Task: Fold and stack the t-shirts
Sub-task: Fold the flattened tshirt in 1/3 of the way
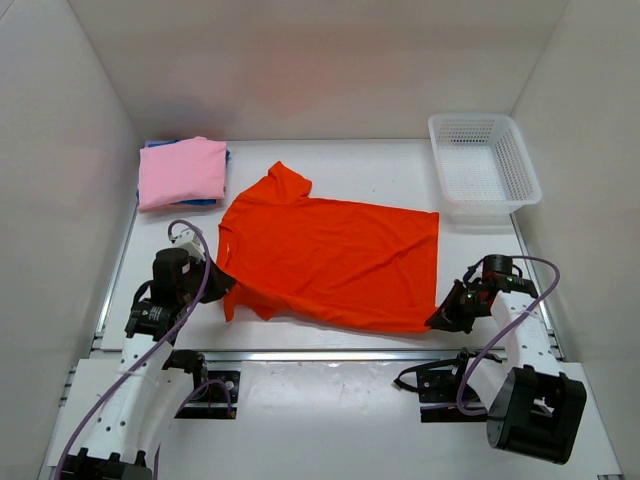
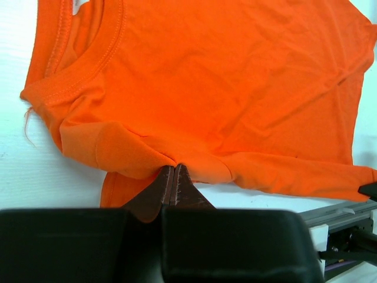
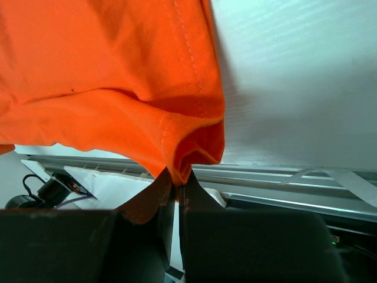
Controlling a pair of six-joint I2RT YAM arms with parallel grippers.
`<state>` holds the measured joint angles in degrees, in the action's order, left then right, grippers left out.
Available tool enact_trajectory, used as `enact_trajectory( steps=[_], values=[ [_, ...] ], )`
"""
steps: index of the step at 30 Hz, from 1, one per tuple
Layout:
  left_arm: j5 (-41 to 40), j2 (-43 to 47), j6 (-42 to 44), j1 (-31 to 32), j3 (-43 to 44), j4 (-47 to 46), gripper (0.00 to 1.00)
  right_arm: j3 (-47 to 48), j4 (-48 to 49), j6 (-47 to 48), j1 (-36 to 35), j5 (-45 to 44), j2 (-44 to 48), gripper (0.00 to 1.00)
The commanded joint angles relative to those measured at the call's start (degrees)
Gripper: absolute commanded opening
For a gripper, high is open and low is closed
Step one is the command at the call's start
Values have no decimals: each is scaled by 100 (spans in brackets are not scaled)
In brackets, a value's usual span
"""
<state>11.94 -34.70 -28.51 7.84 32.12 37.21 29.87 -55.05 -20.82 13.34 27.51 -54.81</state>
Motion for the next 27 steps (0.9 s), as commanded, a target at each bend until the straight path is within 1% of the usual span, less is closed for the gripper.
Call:
enact_trajectory(
  steps=[1,5,12,15,20,22,27],
  values=[
    [-78,-72,91,-142,128,-310,0,45,292,-194,-139,114,-135,0],
    [9,-406,100,-274,93,-688,0,54,433,-186,10,378,-407,0],
    [-8,-1249,241,-458,260,-1206,0,388,732,-45,151,431,-1083,0],
    [18,-1399,241,-467,207,-1461,0,458,925,-115,116,440,-1400,0],
    [53,-1838,311,-493,250,-1682,0,774,1136,-115,124,527,-1909,0],
    [62,-1961,320,-484,251,-1752,0,862,1180,-89,160,527,-1981,0],
    [62,-2400,477,-450,514,-1814,0,1126,1330,-89,160,589,-2376,0]
  ],
)
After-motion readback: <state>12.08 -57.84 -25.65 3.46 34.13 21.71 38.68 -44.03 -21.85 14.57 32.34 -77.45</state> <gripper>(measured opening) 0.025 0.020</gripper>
